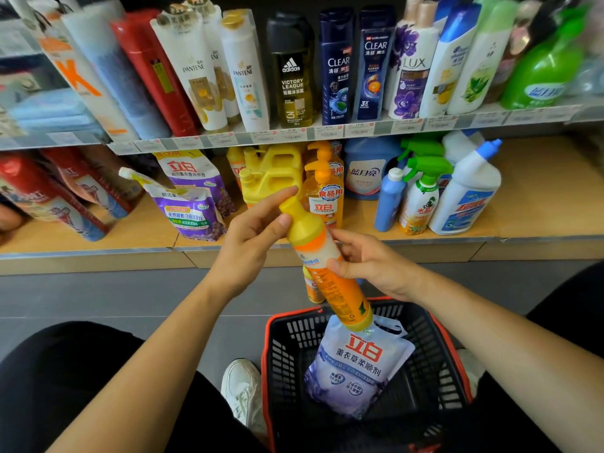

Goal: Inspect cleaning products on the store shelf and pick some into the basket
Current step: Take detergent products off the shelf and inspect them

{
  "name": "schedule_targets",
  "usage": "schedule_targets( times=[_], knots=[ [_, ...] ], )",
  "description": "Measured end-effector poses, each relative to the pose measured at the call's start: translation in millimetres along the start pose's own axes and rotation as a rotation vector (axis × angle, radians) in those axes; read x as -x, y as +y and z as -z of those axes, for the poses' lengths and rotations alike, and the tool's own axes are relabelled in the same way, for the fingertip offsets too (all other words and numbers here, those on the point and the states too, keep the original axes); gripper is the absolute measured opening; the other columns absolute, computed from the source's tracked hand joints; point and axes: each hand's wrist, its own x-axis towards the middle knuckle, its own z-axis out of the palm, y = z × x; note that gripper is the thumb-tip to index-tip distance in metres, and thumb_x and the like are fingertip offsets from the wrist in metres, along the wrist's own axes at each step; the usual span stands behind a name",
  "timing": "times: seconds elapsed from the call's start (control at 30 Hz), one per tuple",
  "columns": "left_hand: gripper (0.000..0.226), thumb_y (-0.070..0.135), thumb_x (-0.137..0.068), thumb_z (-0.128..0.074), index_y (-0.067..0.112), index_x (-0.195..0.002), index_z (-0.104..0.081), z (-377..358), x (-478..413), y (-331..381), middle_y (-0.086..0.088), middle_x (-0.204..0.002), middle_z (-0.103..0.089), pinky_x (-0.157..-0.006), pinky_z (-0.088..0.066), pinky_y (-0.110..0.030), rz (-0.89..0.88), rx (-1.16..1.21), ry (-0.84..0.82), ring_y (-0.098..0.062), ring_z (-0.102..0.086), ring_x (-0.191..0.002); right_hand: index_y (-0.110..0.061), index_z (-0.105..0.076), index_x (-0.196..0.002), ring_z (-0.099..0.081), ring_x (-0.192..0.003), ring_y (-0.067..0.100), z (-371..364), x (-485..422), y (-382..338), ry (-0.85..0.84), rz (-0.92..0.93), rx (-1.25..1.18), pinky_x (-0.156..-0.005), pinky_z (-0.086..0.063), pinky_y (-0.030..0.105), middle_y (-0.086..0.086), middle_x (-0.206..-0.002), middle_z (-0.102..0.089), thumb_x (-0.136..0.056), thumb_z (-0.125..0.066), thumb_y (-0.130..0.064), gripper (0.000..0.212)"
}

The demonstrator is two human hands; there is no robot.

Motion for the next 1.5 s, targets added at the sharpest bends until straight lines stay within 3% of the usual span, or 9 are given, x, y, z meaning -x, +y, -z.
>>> schedule_targets(
  times=[0.07, 0.3, 0.4, 0.6, 0.87, 1.1, 1.2, 1.33, 1.5],
  knots=[
    [0.044, 0.014, -0.098, -0.053, 0.009, -0.141, -0.051, -3, 1, 2, -0.029, -0.127, -0.062, -0.098, -0.056, -0.046, 0.022, 0.044, 0.025, -0.038, -0.063, -0.119, -0.02, -0.051, -0.137, -0.06, -0.123, 0.017, -5, 0, 0, -0.013, -0.007, -0.002, -0.101, -0.05, 0.031, 0.008, -0.134, -0.063, -0.089, -0.067, -0.009, 0.052],
    [0.028, 0.004, -0.1, -0.055, 0.005, -0.127, -0.063, -15, 3, -1, -0.009, -0.11, -0.073, -0.084, -0.059, -0.035, 0.031, -0.034, 0.165, -0.019, -0.07, -0.103, -0.013, -0.06, -0.129, -0.063, -0.116, 0.029, -24, -2, 13, 0.151, 0.004, 0.135, -0.103, -0.049, 0.049, 0.006, -0.124, -0.069, -0.082, -0.079, -0.008, 0.051],
    [0.024, 0.005, -0.1, -0.058, 0.008, -0.122, -0.069, -17, 3, -5, -0.005, -0.111, -0.075, -0.085, -0.061, -0.039, 0.016, -0.116, 0.201, -0.019, -0.072, -0.105, -0.014, -0.062, -0.126, -0.064, -0.114, 0.028, -26, -2, 14, 0.173, -0.001, 0.139, -0.101, -0.052, 0.045, 0.004, -0.121, -0.07, -0.08, -0.08, -0.006, 0.05],
    [0.025, 0.02, -0.102, -0.053, 0.018, -0.121, -0.07, -15, 5, 0, 0.008, -0.112, -0.076, -0.076, -0.06, -0.025, -0.014, -0.064, 0.17, -0.014, -0.071, -0.108, -0.023, -0.063, -0.123, -0.064, -0.115, 0.029, -24, -2, 15, 0.192, 0.015, 0.122, -0.099, -0.053, 0.039, 0.003, -0.122, -0.07, -0.077, -0.081, -0.002, 0.053],
    [0.028, 0.011, -0.095, -0.066, 0.017, -0.122, -0.071, -10, 6, -2, -0.003, -0.123, -0.073, -0.092, -0.059, -0.04, -0.112, -0.08, 0.096, -0.022, -0.067, -0.119, -0.029, -0.064, -0.122, -0.065, -0.115, 0.024, -19, -3, 15, 0.178, 0.047, 0.115, -0.101, -0.052, 0.041, -0.001, -0.122, -0.071, -0.074, -0.084, -0.015, 0.054],
    [0.028, 0.024, -0.098, -0.056, 0.02, -0.122, -0.07, -14, 6, 1, 0.003, -0.117, -0.076, -0.079, -0.061, -0.03, -0.038, 0.007, 0.134, -0.018, -0.07, -0.112, -0.023, -0.063, -0.127, -0.065, -0.115, 0.025, -16, -5, 19, 0.173, 0.058, 0.128, -0.102, -0.052, 0.043, 0.0, -0.123, -0.07, -0.076, -0.084, -0.013, 0.056],
    [0.04, 0.016, -0.095, -0.06, 0.013, -0.135, -0.061, -14, 5, -3, -0.004, -0.121, -0.074, -0.089, -0.059, -0.033, -0.031, 0.004, 0.113, -0.021, -0.068, -0.117, -0.02, -0.065, -0.124, -0.066, -0.112, 0.025, -14, -5, 19, 0.209, 0.068, 0.135, -0.097, -0.054, 0.039, 0.001, -0.12, -0.072, -0.079, -0.082, -0.01, 0.049],
    [0.052, 0.006, -0.095, -0.063, 0.008, -0.145, -0.051, -15, 3, -19, -0.011, -0.13, -0.068, -0.099, -0.056, -0.041, 0.057, -0.086, 0.025, -0.024, -0.066, -0.121, -0.021, -0.068, -0.113, -0.071, -0.103, 0.015, -7, -6, 11, 0.307, 0.098, 0.097, -0.082, -0.055, 0.025, 0.0, -0.108, -0.076, -0.077, -0.082, -0.016, 0.039],
    [0.06, 0.008, -0.089, -0.075, 0.015, -0.144, -0.053, -15, 7, -44, -0.006, -0.13, -0.069, -0.104, -0.052, -0.045, 0.272, -0.24, -0.19, -0.018, -0.063, -0.123, -0.021, -0.07, -0.105, -0.073, -0.096, 0.014, 5, -8, 0, 0.433, 0.142, -0.048, -0.078, -0.057, 0.027, -0.001, -0.102, -0.077, -0.07, -0.079, -0.027, 0.037]
  ],
)
